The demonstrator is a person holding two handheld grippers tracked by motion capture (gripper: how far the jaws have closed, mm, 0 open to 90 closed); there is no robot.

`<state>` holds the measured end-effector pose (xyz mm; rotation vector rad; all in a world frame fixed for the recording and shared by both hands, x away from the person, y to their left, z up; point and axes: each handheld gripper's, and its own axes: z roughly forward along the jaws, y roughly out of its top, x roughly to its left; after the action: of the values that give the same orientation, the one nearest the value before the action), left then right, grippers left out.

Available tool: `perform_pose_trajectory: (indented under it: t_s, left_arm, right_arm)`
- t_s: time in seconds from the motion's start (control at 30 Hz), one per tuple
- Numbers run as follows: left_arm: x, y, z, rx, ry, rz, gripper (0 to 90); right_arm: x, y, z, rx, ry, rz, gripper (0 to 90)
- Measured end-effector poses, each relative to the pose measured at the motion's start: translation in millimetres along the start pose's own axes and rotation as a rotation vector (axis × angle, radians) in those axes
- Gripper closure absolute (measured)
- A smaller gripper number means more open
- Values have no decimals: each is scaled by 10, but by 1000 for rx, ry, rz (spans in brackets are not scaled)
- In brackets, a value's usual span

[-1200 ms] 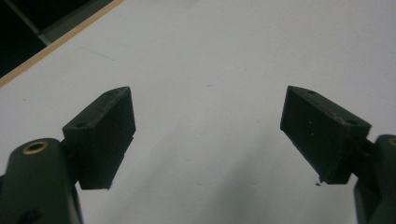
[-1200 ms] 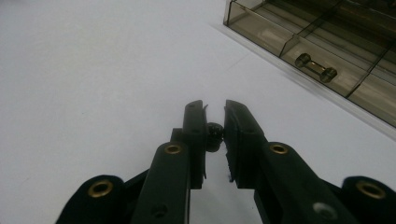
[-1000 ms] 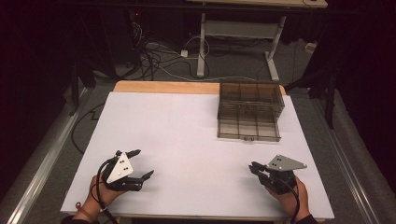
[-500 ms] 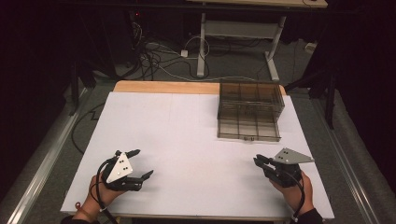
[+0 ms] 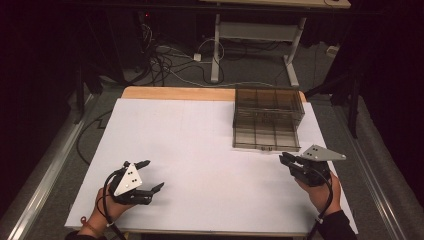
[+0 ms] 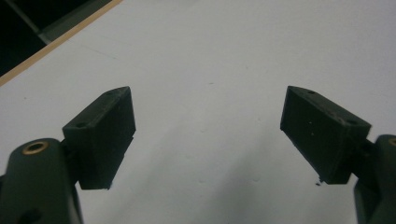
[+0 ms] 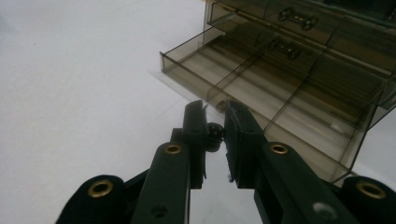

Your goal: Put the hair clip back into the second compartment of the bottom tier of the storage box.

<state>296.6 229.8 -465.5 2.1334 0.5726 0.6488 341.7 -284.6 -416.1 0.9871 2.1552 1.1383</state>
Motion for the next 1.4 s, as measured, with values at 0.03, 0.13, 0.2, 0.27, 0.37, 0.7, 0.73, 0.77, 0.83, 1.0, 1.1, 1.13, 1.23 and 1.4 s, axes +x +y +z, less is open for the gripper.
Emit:
perform_pose_trajectory:
  t_s: [0.03,0.13,0.2,0.27,0.37,0.7,0.73,0.77,0.83,1.0,1.1,1.13,1.23,1.4]
  left_arm:
    - [-3,0,0,0,0,-1,171]
    - [-9,1,-1,-2,-1,-3,171]
    - [-7,-1,2,-2,-3,-4,171]
    - [-2,-1,6,2,-1,-2,171]
    - [1,-2,7,2,0,-4,171]
    - [13,-13,-17,-5,5,-9,171]
    - [16,-14,-17,-5,5,-10,171]
    - [19,-15,-15,-2,5,-9,171]
    - [16,-15,-15,0,8,-4,171]
    - [13,-12,-17,0,9,-2,171]
    - [11,-11,-15,-1,8,-1,171]
    - [10,-11,-14,1,8,0,171]
    - [9,-11,-9,1,6,0,171]
    - [8,-13,-6,1,4,-2,172]
  right_arm:
    - [-14,14,7,0,-1,-2,793]
    - [-48,43,35,0,-1,3,793]
    - [-64,56,59,3,-4,2,793]
    - [-81,74,86,10,-7,-3,793]
    - [-126,107,136,15,-7,-4,793]
    - [-232,256,268,24,-22,6,793]
    - [-244,289,299,29,-24,5,793]
    - [-244,289,299,29,-24,5,793]
    - [-243,317,332,33,-27,1,793]
    - [-242,367,424,45,-23,-6,793]
    - [-255,379,472,51,-23,-9,793]
    - [-259,383,501,56,-21,-7,793]
    - [-262,384,533,61,-21,-9,793]
    - [-287,391,603,74,-22,-5,793]
